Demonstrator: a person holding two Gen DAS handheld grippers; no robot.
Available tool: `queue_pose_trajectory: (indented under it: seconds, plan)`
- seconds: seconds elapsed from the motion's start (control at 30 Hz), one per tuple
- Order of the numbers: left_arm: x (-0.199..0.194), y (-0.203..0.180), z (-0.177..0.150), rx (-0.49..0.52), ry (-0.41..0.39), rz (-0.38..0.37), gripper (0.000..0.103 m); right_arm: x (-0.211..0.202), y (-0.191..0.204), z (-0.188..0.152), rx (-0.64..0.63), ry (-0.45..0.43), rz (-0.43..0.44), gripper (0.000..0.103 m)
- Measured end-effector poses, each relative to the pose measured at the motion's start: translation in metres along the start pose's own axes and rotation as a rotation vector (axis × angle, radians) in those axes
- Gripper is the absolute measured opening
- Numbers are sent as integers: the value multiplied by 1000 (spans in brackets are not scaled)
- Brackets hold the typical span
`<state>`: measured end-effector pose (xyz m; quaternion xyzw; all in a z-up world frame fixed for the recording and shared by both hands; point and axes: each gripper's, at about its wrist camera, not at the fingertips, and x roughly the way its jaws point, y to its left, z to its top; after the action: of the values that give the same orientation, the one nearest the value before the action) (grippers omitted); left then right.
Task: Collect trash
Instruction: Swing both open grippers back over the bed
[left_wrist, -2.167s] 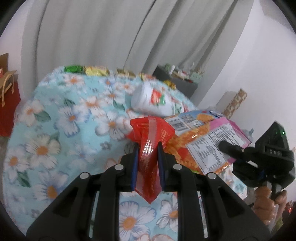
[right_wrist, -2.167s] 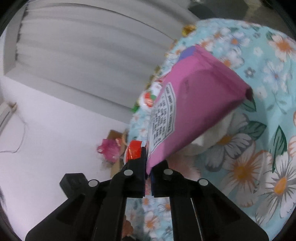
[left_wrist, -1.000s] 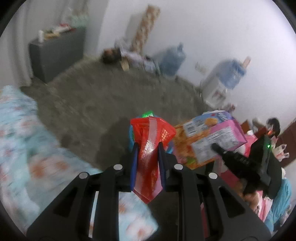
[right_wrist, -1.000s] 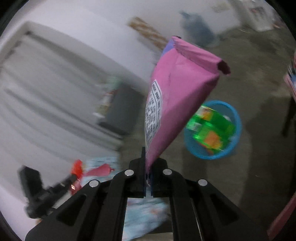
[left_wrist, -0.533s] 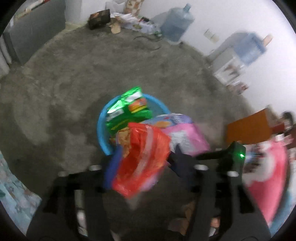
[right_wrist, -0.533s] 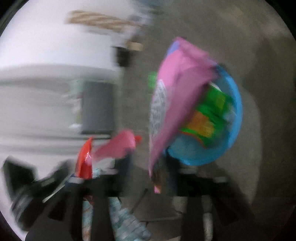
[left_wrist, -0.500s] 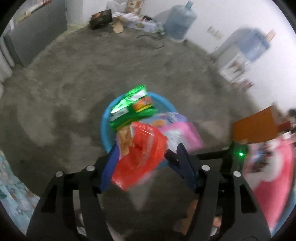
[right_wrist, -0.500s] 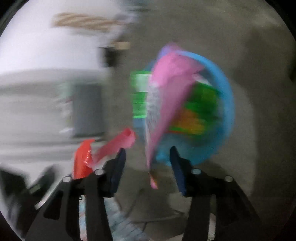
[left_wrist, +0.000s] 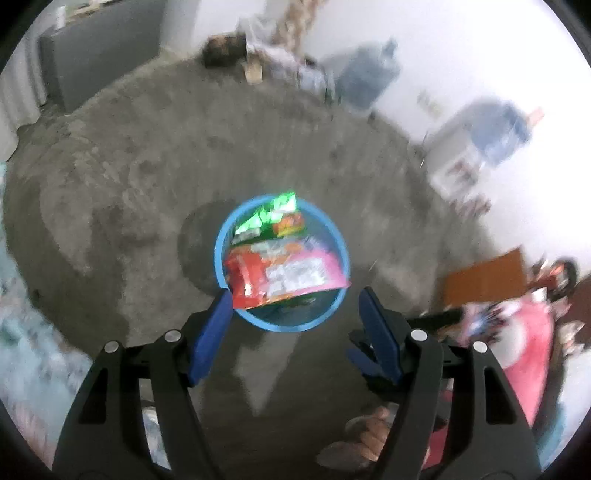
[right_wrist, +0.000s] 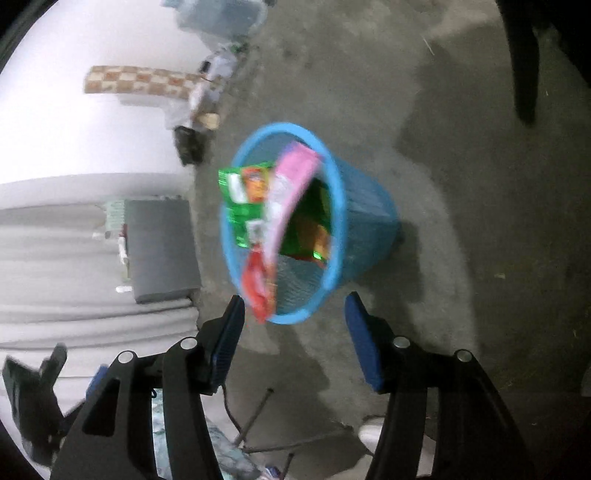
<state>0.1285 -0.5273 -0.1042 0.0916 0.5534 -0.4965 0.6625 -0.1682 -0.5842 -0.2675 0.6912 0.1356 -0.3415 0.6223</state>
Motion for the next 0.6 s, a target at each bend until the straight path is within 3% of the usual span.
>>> queue_pose_trajectory:
  seconds: [0.1,0.17,0.37,0.47,0.6]
  plan:
    - [-70,13,-21,-62,-92,-38,70,-13,61,-14,-167,-4,60,62]
    - [-108,22,-36,-84,-138,-42,71,-25,107,-34,-305,-5,96,71]
    - [-241,74,-116,-140,-313,-40,74,-42,195,-101,-589,98,147,75]
    - [-301,106,-168,-156,-426,42,75,-40,224,-146,-683,198,171,76]
    - [-366,155,-244,-251,-576,195,76,-34,245,-212,-788,354,213,76]
